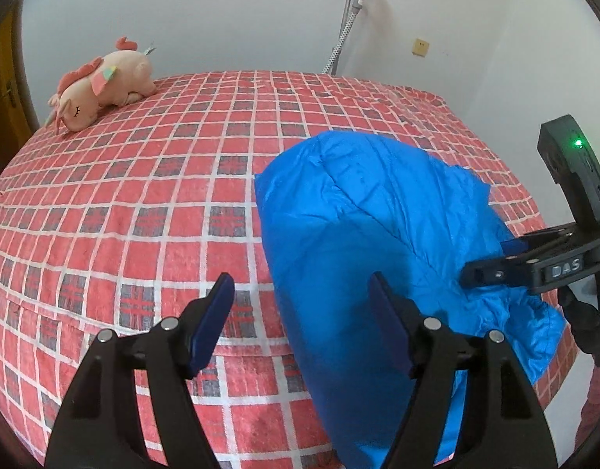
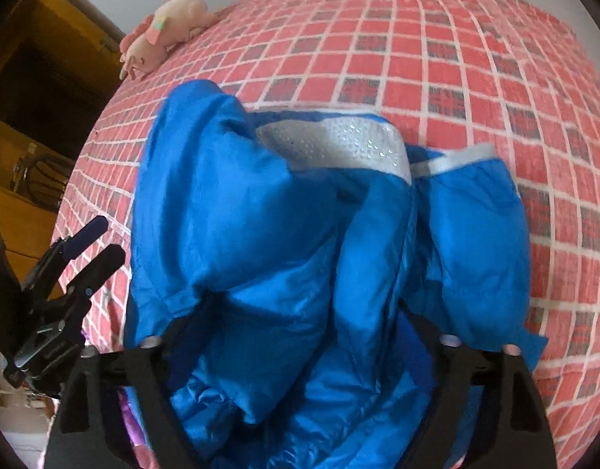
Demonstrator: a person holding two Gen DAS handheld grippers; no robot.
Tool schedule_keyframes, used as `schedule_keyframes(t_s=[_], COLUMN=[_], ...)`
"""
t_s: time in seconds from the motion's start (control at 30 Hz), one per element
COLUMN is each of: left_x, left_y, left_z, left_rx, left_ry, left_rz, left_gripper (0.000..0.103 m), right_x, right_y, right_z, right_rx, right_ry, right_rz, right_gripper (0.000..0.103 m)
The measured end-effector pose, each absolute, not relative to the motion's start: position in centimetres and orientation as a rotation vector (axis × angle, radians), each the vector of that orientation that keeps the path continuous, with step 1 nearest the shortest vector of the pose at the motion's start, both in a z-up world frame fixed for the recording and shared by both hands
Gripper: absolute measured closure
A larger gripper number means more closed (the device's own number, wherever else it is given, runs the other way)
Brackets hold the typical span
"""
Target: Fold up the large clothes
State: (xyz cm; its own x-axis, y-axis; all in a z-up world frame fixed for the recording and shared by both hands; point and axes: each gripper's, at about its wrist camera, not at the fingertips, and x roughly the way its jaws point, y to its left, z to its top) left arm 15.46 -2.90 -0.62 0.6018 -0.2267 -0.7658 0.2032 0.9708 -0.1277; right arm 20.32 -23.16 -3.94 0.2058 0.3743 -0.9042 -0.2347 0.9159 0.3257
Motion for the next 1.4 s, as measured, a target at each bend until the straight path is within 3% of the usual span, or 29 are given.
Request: schedule_keyframes(t_s=[0.07, 0.17, 0.27, 0.37, 0.8, 1.27, 1.4], left_x=[15.5, 15.4, 15.3, 15.0, 12.3, 12.7, 12.7], left_y=[-2.9, -2.9, -2.9, -2.9, -6.6, -12.4, -12.6], left_z=[-0.8, -0.9, -1.0, -0.8, 2.2, -2.4, -3.3], left_rx=[-0.028, -0.029, -0.033, -0.033, -0.005, -0.005, -0.02], left_ry=[0.89, 0.891, 0.893, 0.892, 0.833, 0.96, 0.959], left_rz=[-0.249, -0.248, -0.248, -0.245, -0.335, -0.478, -0.466], left_gripper=[0.033, 0.031, 0.031, 0.031, 0.029, 0.028, 0.025], right_x=[20.0, 19.1, 18.4, 17.8, 13.6, 12.2, 12.3], right_y=[-22.6, -21.5, -21.2, -21.1, -29.1, -36.0, -35.8], right_z=[-3.6, -2.8, -2.0, -0.8, 4.4, -5.6, -6.2], right_rx=[0.082, -0.022, -0.075, -0.094, 0.013, 0.172, 0.182], right_ry=[1.266, 1.203, 1.158, 1.125, 1.013, 1.15, 1.151], right_rz=[0.427, 0.41, 0.405, 0.423, 0.337, 0.276, 0.278], right_gripper=[0.054, 0.072, 0.086, 0.092, 0.097, 0.091, 0.089])
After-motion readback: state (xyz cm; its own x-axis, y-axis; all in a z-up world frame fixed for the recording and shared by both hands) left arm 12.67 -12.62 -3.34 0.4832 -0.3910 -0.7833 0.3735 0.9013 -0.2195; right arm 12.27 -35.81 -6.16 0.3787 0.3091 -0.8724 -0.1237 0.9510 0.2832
